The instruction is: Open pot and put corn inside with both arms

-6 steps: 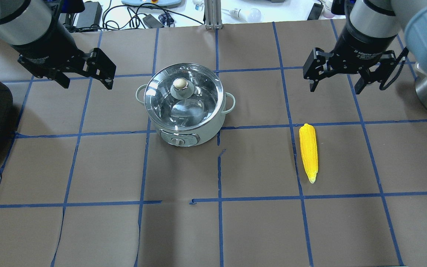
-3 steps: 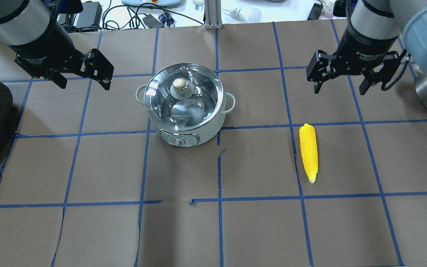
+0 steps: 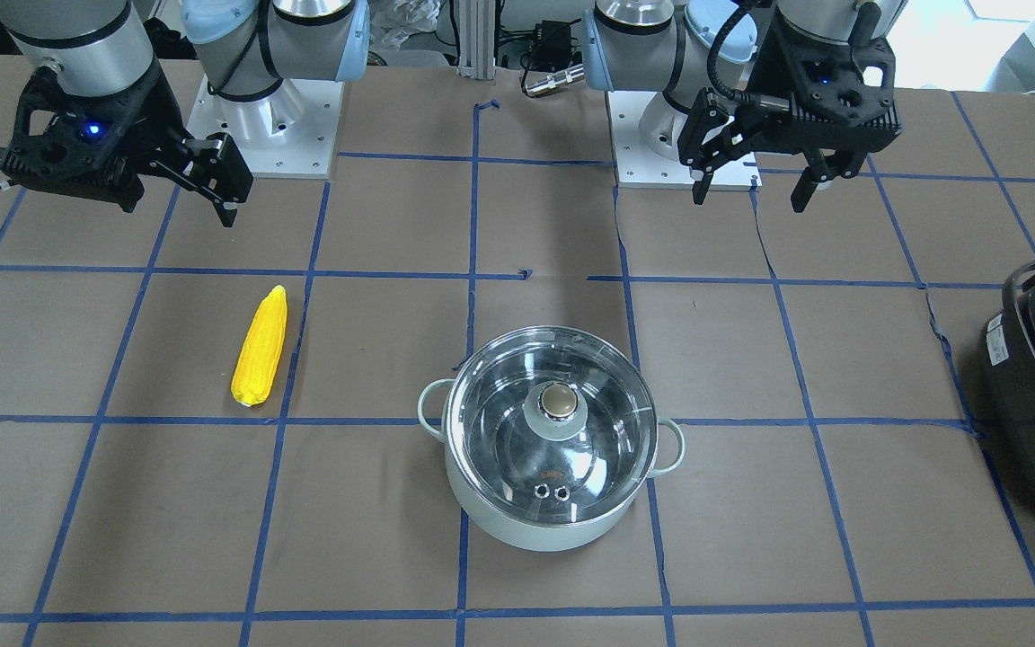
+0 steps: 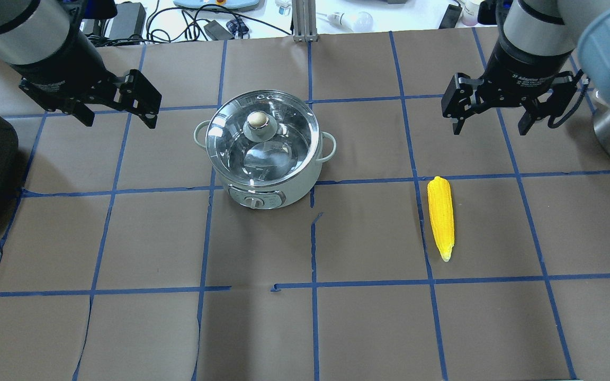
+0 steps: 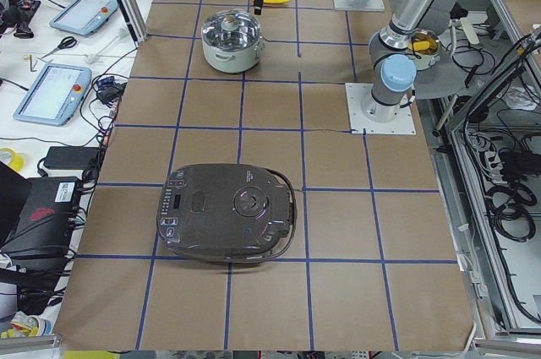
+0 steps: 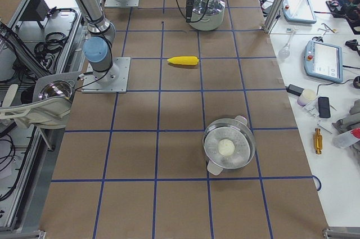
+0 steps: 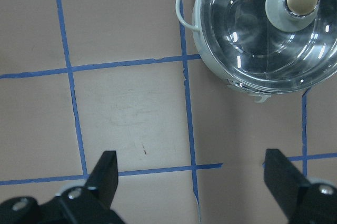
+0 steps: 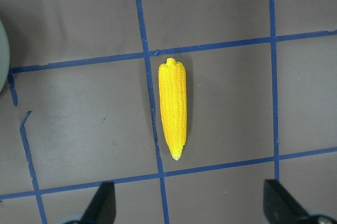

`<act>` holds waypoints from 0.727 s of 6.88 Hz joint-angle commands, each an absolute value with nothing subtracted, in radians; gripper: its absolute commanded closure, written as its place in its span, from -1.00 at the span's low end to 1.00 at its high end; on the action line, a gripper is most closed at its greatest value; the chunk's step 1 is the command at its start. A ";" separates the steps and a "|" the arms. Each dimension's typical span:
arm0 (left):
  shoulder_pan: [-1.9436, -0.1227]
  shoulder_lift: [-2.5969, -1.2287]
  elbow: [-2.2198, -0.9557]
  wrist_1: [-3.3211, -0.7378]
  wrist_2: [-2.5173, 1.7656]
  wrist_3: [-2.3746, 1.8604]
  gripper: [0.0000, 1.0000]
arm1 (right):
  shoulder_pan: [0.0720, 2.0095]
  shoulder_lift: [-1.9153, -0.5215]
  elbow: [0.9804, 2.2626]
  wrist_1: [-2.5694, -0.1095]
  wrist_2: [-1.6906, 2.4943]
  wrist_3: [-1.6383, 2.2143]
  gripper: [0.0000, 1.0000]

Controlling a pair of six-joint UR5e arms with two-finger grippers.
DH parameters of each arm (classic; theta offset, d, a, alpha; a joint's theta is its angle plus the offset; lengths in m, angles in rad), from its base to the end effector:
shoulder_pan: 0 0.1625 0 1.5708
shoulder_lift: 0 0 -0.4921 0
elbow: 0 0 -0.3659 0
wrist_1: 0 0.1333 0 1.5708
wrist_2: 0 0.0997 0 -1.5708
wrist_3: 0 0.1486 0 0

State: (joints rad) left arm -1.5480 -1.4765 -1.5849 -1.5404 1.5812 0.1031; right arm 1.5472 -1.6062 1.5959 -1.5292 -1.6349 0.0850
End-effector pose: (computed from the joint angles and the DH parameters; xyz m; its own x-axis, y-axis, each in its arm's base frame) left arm -0.1218 -0.4368 0.5450 -0.9967 0.0784 -0.0216 0.0803 0.9908 -0.1087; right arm 0.1133 -0.4463 0.5067 -0.9921 0.1063 0.0665 0.1082 0.9938 0.0257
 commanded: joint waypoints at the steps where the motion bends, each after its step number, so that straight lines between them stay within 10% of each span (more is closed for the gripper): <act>1: -1.542 -1.482 -1.582 -1.537 1.572 0.103 -1.00 | 1.548 -1.608 1.594 -1.528 -1.625 0.080 -1.00; 5: -1.540 -1.506 -1.551 -1.538 1.580 0.103 -1.00 | 1.549 -1.618 1.592 -1.519 -1.557 0.069 -1.00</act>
State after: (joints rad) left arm -1.5412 -1.5007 -1.5672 -1.5313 1.5774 0.1029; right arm 1.5488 -1.6125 1.5933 -1.5203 -1.5941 0.0729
